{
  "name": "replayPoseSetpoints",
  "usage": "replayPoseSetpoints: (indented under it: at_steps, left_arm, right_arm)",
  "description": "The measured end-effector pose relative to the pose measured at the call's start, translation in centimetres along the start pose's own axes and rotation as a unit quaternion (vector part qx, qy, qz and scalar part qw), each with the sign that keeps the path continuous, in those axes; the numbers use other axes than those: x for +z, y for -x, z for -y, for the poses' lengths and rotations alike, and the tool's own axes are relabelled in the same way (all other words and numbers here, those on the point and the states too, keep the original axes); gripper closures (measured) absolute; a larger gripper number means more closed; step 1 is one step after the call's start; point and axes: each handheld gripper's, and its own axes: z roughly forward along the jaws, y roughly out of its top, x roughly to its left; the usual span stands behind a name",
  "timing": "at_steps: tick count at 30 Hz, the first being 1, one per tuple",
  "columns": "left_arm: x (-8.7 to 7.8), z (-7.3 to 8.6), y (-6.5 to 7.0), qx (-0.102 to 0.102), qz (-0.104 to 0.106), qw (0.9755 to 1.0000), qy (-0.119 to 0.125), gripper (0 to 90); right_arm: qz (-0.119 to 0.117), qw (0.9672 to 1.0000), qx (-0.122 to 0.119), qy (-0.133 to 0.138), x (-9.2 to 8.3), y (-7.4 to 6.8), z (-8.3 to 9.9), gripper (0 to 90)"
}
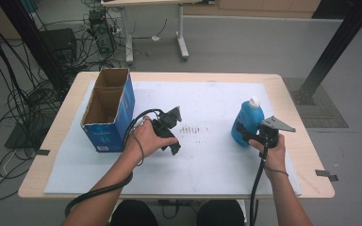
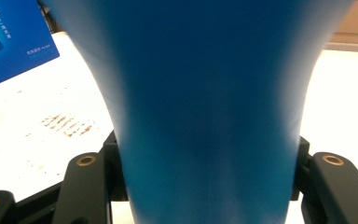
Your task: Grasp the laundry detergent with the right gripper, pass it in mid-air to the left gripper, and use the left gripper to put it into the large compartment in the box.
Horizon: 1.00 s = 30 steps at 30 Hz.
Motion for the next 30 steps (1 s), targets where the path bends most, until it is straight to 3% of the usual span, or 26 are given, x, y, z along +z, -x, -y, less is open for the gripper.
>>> replayPoseSetpoints:
  at_steps: [30]
  left_arm:
    - [-0.12,-0.03,0.07,0.000,0.000,1.0000,0.002,7.8]
  right_arm:
    - [0.003,0.9999,-0.013,-0.001,-0.02,-0.13,-0.10,41.1]
